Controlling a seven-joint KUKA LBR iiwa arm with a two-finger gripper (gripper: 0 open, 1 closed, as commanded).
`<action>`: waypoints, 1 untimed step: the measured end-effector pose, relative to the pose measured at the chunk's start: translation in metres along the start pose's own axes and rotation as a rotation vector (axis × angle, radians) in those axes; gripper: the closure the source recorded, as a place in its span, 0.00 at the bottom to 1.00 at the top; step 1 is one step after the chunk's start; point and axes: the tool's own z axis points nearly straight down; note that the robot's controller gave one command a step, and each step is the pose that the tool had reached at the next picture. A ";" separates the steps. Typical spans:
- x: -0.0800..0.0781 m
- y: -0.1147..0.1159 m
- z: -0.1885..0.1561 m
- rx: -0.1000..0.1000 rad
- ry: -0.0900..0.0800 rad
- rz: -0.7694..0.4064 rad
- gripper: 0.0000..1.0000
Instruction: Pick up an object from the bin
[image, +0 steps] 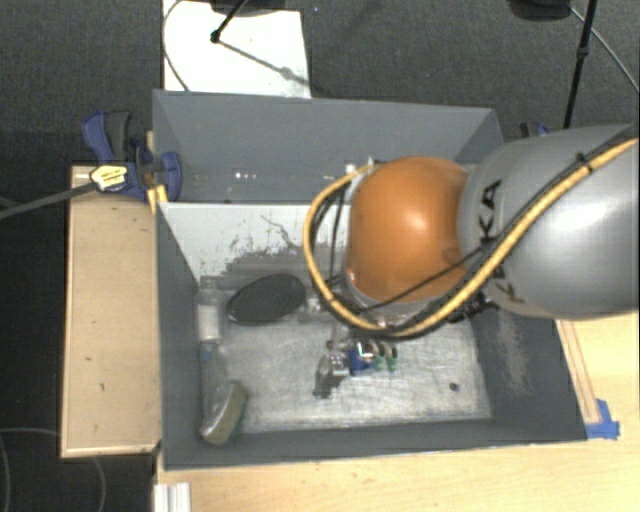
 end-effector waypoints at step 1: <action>-0.066 -0.061 0.134 -0.001 -0.011 -0.274 0.00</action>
Offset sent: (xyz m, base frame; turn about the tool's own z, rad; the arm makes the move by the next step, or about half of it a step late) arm 0.0630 -0.0611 -0.1360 -0.2761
